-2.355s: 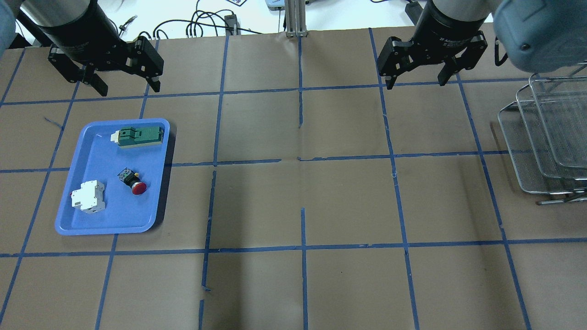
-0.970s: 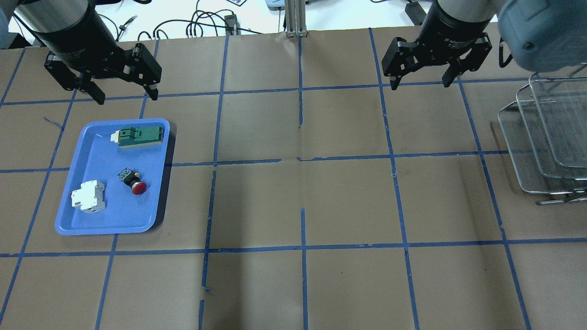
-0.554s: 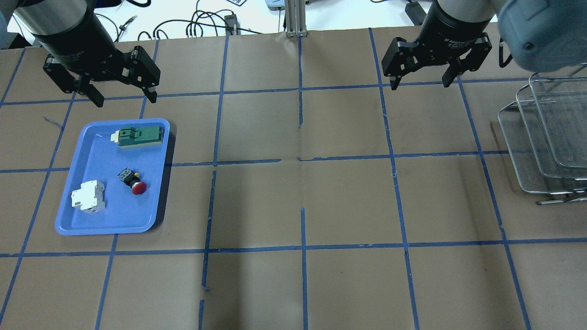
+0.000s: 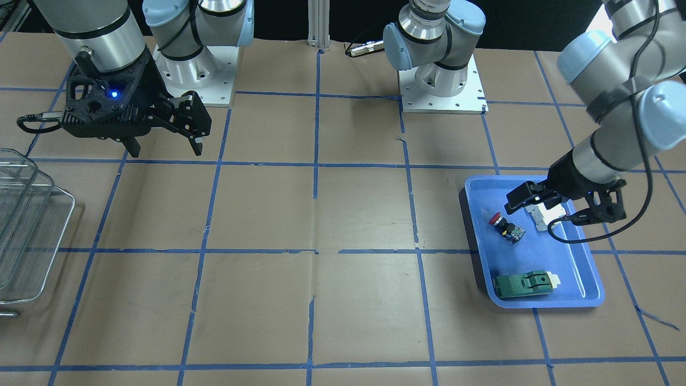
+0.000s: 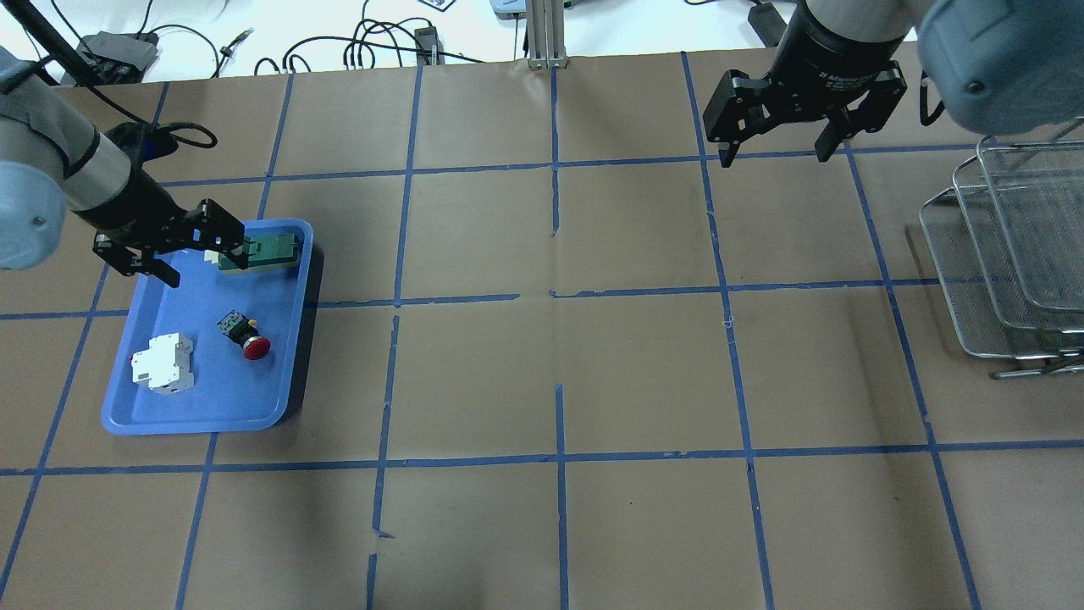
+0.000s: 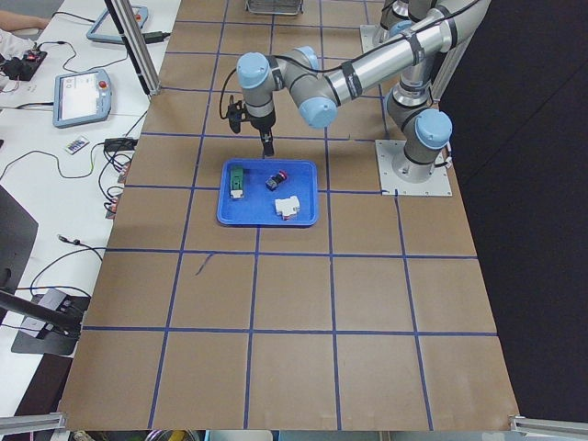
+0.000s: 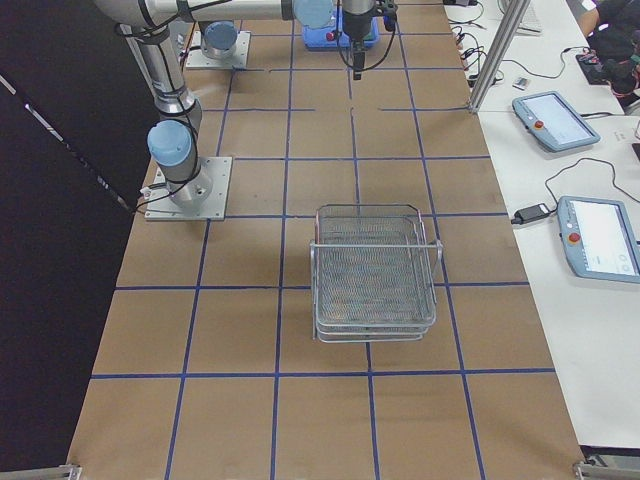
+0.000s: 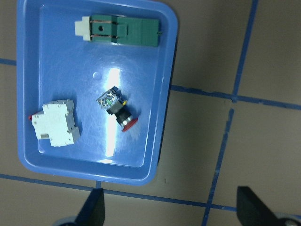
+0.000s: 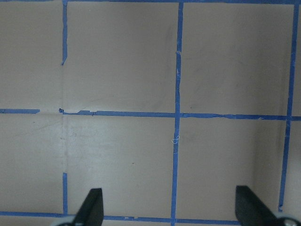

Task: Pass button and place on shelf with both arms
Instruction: 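Lower the left gripper onto the red push button in the tray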

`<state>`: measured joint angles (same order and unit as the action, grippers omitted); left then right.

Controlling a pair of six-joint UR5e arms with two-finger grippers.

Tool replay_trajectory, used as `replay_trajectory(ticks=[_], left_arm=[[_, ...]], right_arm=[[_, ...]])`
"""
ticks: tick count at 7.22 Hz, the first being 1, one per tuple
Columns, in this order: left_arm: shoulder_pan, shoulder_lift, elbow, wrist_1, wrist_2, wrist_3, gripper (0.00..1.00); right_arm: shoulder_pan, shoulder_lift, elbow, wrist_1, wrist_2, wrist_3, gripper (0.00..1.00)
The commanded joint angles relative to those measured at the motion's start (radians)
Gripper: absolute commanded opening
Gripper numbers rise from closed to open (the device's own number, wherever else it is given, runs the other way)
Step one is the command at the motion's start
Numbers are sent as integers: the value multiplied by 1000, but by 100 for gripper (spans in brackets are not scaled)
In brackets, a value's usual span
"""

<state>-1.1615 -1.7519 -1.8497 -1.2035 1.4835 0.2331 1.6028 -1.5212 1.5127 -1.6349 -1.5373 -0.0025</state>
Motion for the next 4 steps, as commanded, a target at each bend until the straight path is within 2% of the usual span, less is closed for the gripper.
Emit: replay_trajectory(ticks=[1, 2, 4], left_arm=[[48, -46, -187, 282, -5, 14, 100], [55, -57, -231, 358, -3, -12, 100], [52, -61, -278, 360, -3, -211, 100]], right_arm=[[6, -2, -2, -2, 2, -2, 100], [8, -2, -2, -2, 2, -2, 100], [5, -2, -2, 0, 2, -2, 100]])
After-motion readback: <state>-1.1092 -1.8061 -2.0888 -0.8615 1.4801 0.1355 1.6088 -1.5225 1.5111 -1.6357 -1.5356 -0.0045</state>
